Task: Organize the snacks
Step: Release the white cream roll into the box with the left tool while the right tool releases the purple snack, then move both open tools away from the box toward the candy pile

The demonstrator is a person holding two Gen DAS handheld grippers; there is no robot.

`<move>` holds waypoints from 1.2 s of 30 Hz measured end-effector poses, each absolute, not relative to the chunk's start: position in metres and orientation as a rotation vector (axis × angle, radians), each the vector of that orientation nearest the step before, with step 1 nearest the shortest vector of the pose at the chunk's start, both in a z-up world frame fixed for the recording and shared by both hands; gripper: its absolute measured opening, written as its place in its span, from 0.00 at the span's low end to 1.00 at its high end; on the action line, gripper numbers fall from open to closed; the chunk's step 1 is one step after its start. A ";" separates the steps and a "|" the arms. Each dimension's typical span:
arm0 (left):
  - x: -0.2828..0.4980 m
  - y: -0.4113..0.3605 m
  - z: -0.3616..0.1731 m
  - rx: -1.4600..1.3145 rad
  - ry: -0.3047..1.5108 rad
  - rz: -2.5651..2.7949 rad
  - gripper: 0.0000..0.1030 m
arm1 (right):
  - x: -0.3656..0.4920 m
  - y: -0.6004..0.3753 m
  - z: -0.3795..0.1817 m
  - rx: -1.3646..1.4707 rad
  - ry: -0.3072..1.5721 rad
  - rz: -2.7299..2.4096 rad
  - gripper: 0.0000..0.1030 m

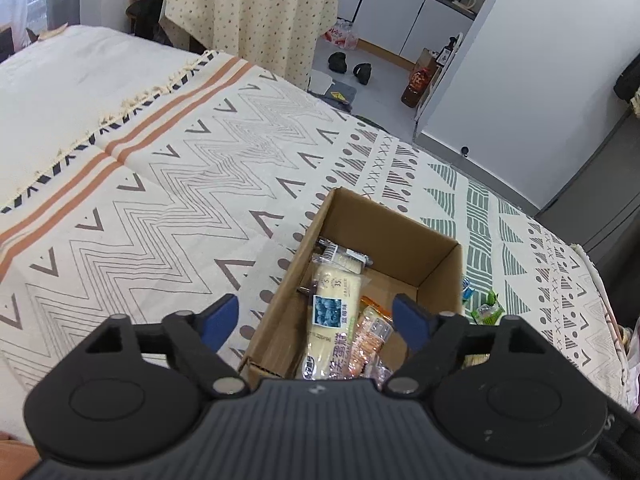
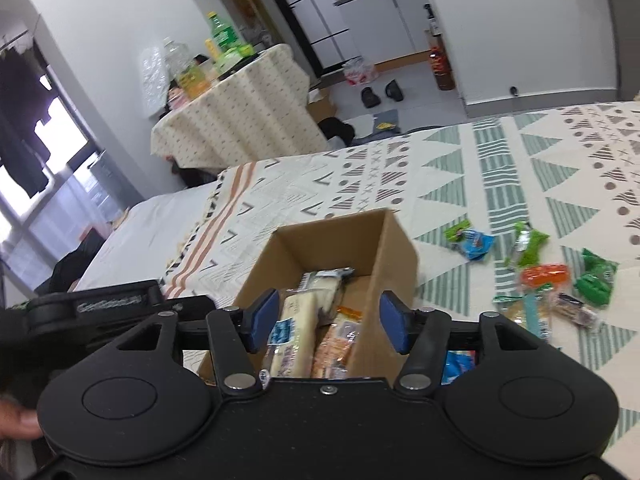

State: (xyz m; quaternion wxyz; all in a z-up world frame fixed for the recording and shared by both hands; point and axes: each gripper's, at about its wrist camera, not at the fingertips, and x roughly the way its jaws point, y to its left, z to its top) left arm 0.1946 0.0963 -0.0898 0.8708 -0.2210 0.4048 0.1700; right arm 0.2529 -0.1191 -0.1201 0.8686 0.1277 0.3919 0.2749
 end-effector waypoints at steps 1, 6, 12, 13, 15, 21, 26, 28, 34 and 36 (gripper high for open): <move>0.194 0.094 -0.087 -0.453 0.847 0.354 0.83 | 0.253 -0.122 -0.119 0.268 0.823 0.567 0.56; 0.190 0.081 -0.078 -0.432 0.853 0.340 0.89 | 0.250 -0.131 -0.116 0.249 0.827 0.551 0.62; 0.184 0.068 -0.071 -0.430 0.855 0.322 0.95 | 0.248 -0.143 -0.116 0.236 0.857 0.542 0.71; 0.184 0.066 -0.070 -0.425 0.856 0.323 0.96 | 0.248 -0.146 -0.115 0.235 0.862 0.540 0.75; 0.182 0.062 -0.069 -0.426 0.854 0.324 0.96 | 0.247 -0.153 -0.114 0.236 0.863 0.543 0.81; 0.181 0.049 -0.069 -0.438 0.868 0.305 0.96 | 0.247 -0.178 -0.118 0.259 0.886 0.509 0.86; 0.184 0.031 -0.067 -0.411 0.873 0.268 0.96 | 0.252 -0.199 -0.119 0.289 0.889 0.468 0.90; 0.184 0.023 -0.066 -0.406 0.868 0.257 0.96 | 0.254 -0.209 -0.117 0.314 0.879 0.454 0.90; 0.183 0.000 -0.062 -0.407 0.797 0.197 0.96 | 0.258 -0.235 -0.117 0.348 0.865 0.398 0.90; 0.186 -0.006 -0.064 -0.415 0.796 0.186 0.96 | 0.259 -0.240 -0.118 0.358 0.865 0.381 0.90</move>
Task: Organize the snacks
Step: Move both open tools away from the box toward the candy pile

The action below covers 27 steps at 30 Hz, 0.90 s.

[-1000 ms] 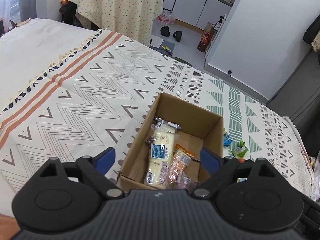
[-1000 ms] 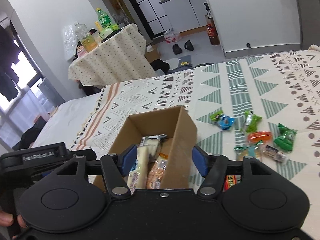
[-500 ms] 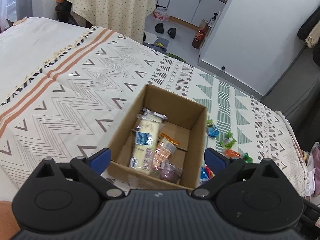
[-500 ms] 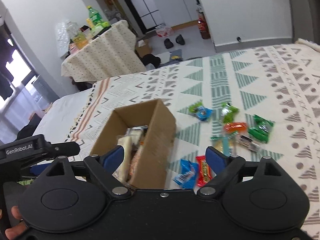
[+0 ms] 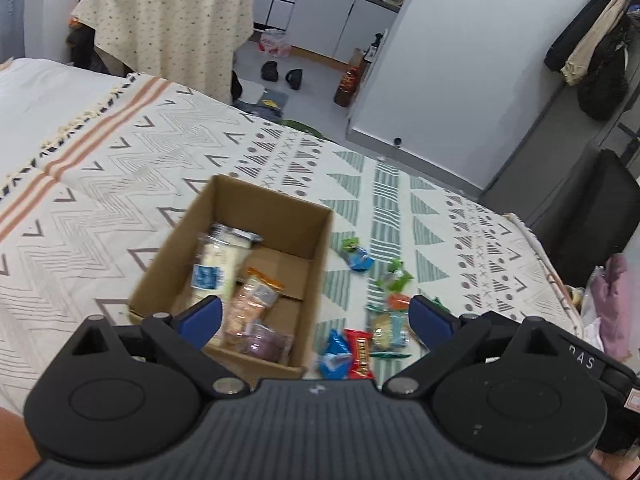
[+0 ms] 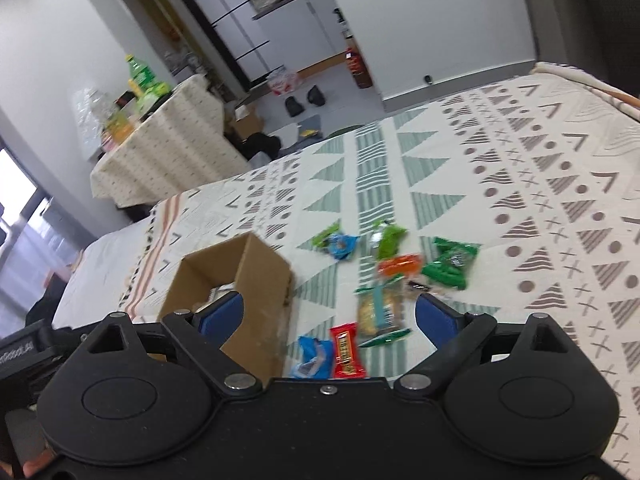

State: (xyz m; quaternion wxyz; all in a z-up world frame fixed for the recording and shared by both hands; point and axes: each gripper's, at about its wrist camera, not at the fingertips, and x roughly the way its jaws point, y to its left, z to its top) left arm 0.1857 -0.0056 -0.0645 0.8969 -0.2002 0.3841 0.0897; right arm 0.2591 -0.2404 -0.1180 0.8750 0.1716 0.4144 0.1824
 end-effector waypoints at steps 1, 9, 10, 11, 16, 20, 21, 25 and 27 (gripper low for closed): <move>0.187 -0.009 -0.066 -0.414 0.797 0.186 0.96 | 0.259 -0.243 -0.117 0.364 0.862 0.380 0.90; 0.196 -0.043 -0.071 -0.352 0.795 0.173 0.96 | 0.260 -0.266 -0.116 0.396 0.847 0.367 0.90; 0.197 -0.047 -0.073 -0.343 0.792 0.170 0.96 | 0.261 -0.270 -0.117 0.400 0.848 0.360 0.90; 0.197 -0.052 -0.074 -0.338 0.792 0.166 0.95 | 0.262 -0.273 -0.119 0.404 0.852 0.354 0.90; 0.203 -0.073 -0.086 -0.326 0.797 0.170 0.93 | 0.264 -0.292 -0.125 0.440 0.860 0.333 0.90; 0.207 -0.089 -0.097 -0.310 0.818 0.188 0.89 | 0.266 -0.308 -0.129 0.477 0.856 0.331 0.90; 0.208 -0.092 -0.100 -0.313 0.826 0.194 0.87 | 0.266 -0.311 -0.130 0.481 0.856 0.330 0.90; 0.212 -0.103 -0.109 -0.295 0.842 0.207 0.81 | 0.269 -0.320 -0.138 0.495 0.867 0.333 0.89; 0.214 -0.107 -0.114 -0.288 0.849 0.216 0.77 | 0.270 -0.323 -0.139 0.505 0.870 0.334 0.89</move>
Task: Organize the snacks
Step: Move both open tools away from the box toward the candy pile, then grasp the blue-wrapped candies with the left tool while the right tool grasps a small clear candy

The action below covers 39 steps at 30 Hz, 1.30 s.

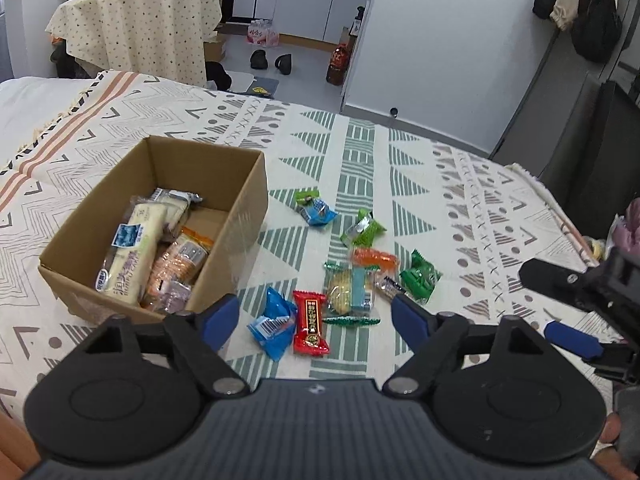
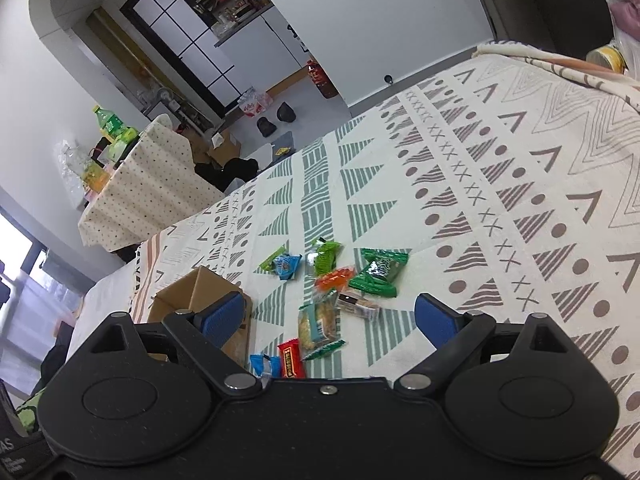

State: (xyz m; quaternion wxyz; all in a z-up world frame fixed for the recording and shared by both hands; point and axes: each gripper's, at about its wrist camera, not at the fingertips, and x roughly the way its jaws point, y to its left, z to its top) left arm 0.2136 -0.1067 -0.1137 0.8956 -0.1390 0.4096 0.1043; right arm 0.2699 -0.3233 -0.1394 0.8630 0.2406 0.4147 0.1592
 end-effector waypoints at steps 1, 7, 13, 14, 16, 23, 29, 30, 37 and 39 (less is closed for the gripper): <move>0.215 -0.107 -0.116 -0.292 0.852 0.222 0.74 | 0.270 -0.325 -0.140 0.507 0.870 0.336 0.89; 0.219 -0.108 -0.127 -0.299 0.871 0.247 0.63 | 0.272 -0.332 -0.145 0.531 0.878 0.346 0.89; 0.224 -0.113 -0.135 -0.290 0.882 0.250 0.54 | 0.276 -0.334 -0.150 0.560 0.888 0.353 0.85; 0.225 -0.115 -0.136 -0.286 0.884 0.244 0.53 | 0.277 -0.334 -0.151 0.562 0.889 0.356 0.85; 0.228 -0.117 -0.141 -0.281 0.890 0.237 0.52 | 0.280 -0.333 -0.153 0.563 0.899 0.357 0.82; 0.242 -0.119 -0.163 -0.270 0.911 0.269 0.41 | 0.286 -0.325 -0.163 0.544 0.927 0.358 0.81; 0.249 -0.113 -0.176 -0.252 0.905 0.313 0.37 | 0.296 -0.318 -0.174 0.532 0.958 0.345 0.77; 0.250 -0.111 -0.179 -0.251 0.908 0.319 0.36 | 0.297 -0.317 -0.176 0.533 0.964 0.342 0.76; 0.254 -0.099 -0.201 -0.273 0.922 0.354 0.34 | 0.309 -0.307 -0.193 0.519 0.991 0.330 0.73; 0.257 -0.099 -0.205 -0.270 0.924 0.349 0.34 | 0.313 -0.302 -0.196 0.513 0.998 0.328 0.72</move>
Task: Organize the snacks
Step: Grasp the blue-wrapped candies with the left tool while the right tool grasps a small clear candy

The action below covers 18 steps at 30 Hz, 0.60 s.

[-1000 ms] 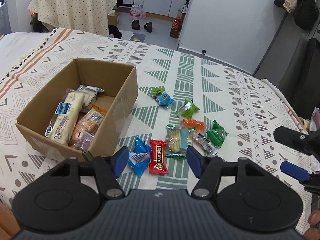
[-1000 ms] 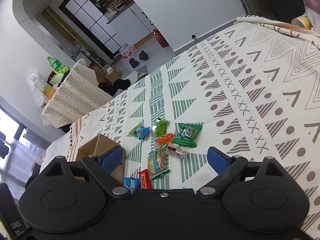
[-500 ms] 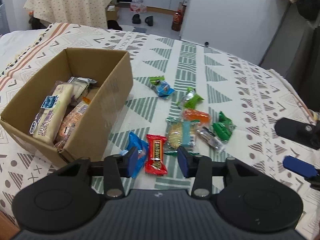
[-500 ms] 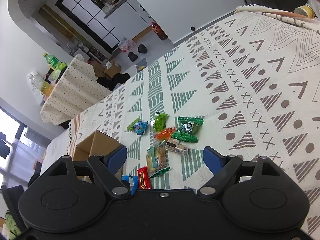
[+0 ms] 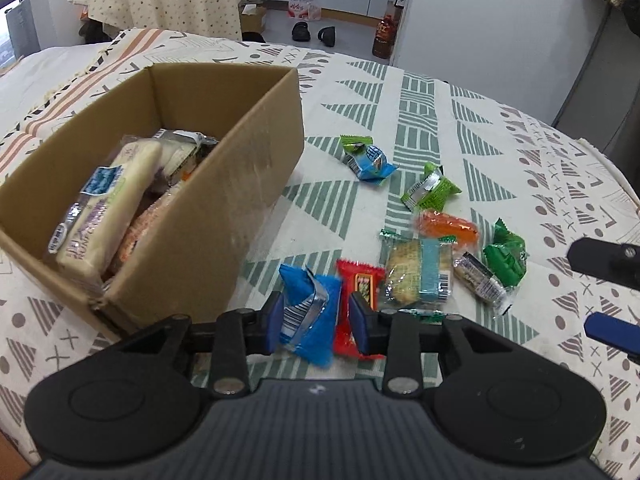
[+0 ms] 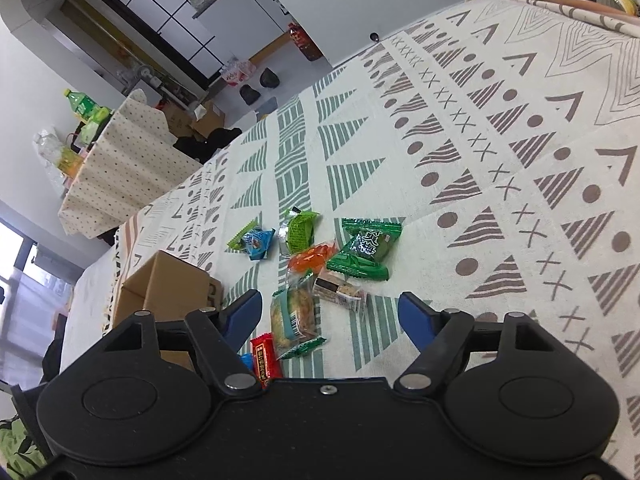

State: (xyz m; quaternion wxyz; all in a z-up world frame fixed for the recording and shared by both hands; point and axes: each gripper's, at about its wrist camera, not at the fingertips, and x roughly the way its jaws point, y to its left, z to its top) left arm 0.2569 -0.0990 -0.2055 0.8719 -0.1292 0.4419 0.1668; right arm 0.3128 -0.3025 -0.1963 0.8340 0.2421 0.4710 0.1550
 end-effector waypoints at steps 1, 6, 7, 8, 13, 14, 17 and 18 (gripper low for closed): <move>0.258 -0.099 -0.207 -0.271 0.925 0.347 0.34 | 0.314 -0.300 -0.198 0.509 1.001 0.330 0.72; 0.265 -0.095 -0.216 -0.284 0.935 0.349 0.34 | 0.322 -0.286 -0.209 0.476 1.027 0.343 0.72; 0.266 -0.094 -0.217 -0.286 0.936 0.348 0.35 | 0.324 -0.284 -0.211 0.472 1.028 0.340 0.72; 0.267 -0.093 -0.218 -0.294 0.939 0.345 0.35 | 0.325 -0.282 -0.212 0.469 1.022 0.334 0.72; 0.271 -0.088 -0.221 -0.348 0.937 0.336 0.32 | 0.335 -0.277 -0.224 0.453 1.017 0.275 0.72; 0.271 -0.086 -0.221 -0.363 0.939 0.333 0.30 | 0.336 -0.275 -0.227 0.449 1.025 0.269 0.72; 0.274 -0.083 -0.220 -0.390 0.948 0.332 0.28 | 0.341 -0.266 -0.235 0.427 1.052 0.263 0.71; 0.275 -0.081 -0.220 -0.396 0.949 0.329 0.27 | 0.342 -0.264 -0.237 0.421 1.056 0.264 0.71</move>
